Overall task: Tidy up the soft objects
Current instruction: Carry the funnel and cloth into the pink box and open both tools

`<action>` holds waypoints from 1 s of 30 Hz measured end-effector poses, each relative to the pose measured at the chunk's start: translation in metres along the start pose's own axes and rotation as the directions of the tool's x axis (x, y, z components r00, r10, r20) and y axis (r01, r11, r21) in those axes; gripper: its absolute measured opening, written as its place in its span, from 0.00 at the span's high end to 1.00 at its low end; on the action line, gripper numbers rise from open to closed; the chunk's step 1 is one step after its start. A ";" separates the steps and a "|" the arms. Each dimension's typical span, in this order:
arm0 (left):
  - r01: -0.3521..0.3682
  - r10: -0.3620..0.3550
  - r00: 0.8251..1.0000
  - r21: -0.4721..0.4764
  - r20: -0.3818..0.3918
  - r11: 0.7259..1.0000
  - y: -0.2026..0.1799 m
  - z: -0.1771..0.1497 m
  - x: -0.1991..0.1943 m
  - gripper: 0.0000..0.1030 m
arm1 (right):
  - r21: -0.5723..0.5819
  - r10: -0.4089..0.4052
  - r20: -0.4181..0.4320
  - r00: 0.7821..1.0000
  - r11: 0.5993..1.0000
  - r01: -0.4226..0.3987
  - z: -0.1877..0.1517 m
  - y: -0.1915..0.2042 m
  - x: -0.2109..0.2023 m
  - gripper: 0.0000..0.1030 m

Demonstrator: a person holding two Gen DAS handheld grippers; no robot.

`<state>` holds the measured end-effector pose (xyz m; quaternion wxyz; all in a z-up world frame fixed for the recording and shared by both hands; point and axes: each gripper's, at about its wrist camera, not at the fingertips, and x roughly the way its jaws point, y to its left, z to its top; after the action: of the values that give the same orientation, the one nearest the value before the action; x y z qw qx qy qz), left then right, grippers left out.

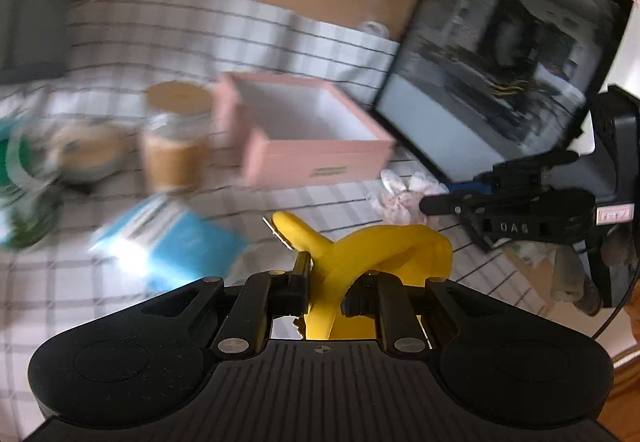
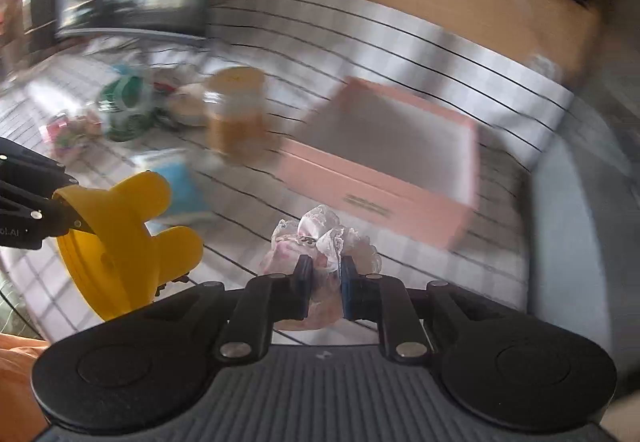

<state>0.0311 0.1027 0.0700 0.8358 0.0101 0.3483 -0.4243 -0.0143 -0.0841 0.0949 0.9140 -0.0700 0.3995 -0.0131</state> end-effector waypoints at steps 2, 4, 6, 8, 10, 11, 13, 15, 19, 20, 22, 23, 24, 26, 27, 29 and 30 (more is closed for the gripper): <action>0.026 -0.026 1.000 0.022 0.013 0.999 -0.010 0.015 0.008 0.84 | 0.043 -0.033 0.012 0.999 0.999 0.032 -0.007 -0.014 -0.006 0.86; 0.045 -0.046 0.998 0.031 0.035 0.999 -0.014 0.035 0.013 0.84 | 0.075 -0.051 0.035 0.998 0.996 0.049 -0.009 -0.025 -0.011 0.86; 0.055 -0.057 0.996 0.025 0.069 0.998 -0.016 0.060 0.013 0.84 | 0.087 -0.067 0.063 0.996 0.994 0.061 -0.006 -0.032 -0.013 0.86; 0.053 -0.053 0.991 0.003 0.124 0.999 -0.018 0.090 0.017 0.84 | 0.101 -0.081 0.104 0.991 0.992 0.070 0.000 -0.041 -0.017 0.86; 0.016 -0.008 0.992 -0.061 0.128 0.998 -0.020 0.116 0.021 0.84 | 0.115 -0.093 0.146 0.985 0.990 0.076 0.013 -0.049 -0.015 0.86; 0.008 0.003 0.989 -0.070 0.147 0.998 -0.022 0.130 0.025 0.84 | 0.121 -0.101 0.168 0.981 0.989 0.081 0.022 -0.053 -0.013 0.86; -0.008 0.018 0.985 -0.059 0.170 0.998 -0.028 0.158 0.036 0.84 | 0.125 -0.117 0.211 0.970 0.988 0.091 0.040 -0.062 -0.007 0.86; -0.025 0.028 0.983 -0.021 0.179 0.999 -0.032 0.188 0.051 0.84 | 0.127 -0.129 0.254 0.959 0.987 0.099 0.059 -0.074 -0.001 0.86; -0.054 0.057 0.989 -0.025 0.135 0.998 -0.026 0.231 0.091 0.82 | 0.136 -0.136 0.275 0.952 0.986 0.102 0.094 -0.093 0.028 0.75; -0.072 0.074 0.992 -0.023 0.105 0.997 -0.023 0.239 0.110 0.80 | 0.141 -0.142 0.260 0.955 0.984 0.108 0.098 -0.097 0.040 0.65; -0.095 0.097 0.995 -0.053 0.038 0.994 -0.009 0.241 0.145 0.78 | 0.163 -0.144 0.209 0.967 0.980 0.111 0.096 -0.099 0.053 0.56; -0.118 0.115 0.992 -0.083 -0.044 0.989 0.000 0.237 0.172 0.76 | 0.174 -0.137 0.183 0.974 0.979 0.105 0.090 -0.098 0.058 0.55; -0.144 0.133 0.985 -0.091 -0.114 0.985 0.006 0.232 0.191 0.75 | 0.181 -0.124 0.160 0.979 0.979 0.094 0.082 -0.096 0.061 0.55; -0.180 0.162 0.960 -0.062 -0.229 0.982 0.013 0.214 0.225 0.74 | 0.183 -0.095 0.125 0.988 0.981 0.071 0.066 -0.094 0.067 0.55; -0.192 0.174 0.953 -0.055 -0.247 0.980 0.015 0.204 0.232 0.74 | 0.173 -0.086 0.112 0.990 0.983 0.066 0.058 -0.092 0.069 0.55; -0.217 0.200 0.947 -0.041 -0.252 0.975 0.018 0.195 0.233 0.70 | 0.147 -0.083 0.095 0.992 0.987 0.068 0.045 -0.087 0.071 0.55; -0.209 0.191 0.947 -0.045 -0.258 0.977 0.019 0.193 0.230 0.70 | 0.141 -0.084 0.091 0.992 0.987 0.070 0.043 -0.086 0.071 0.55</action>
<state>0.2469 -0.1071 0.0750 0.8232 0.0694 0.4640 -0.3198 0.0682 -0.1699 0.0844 0.9337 -0.0226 0.3499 -0.0726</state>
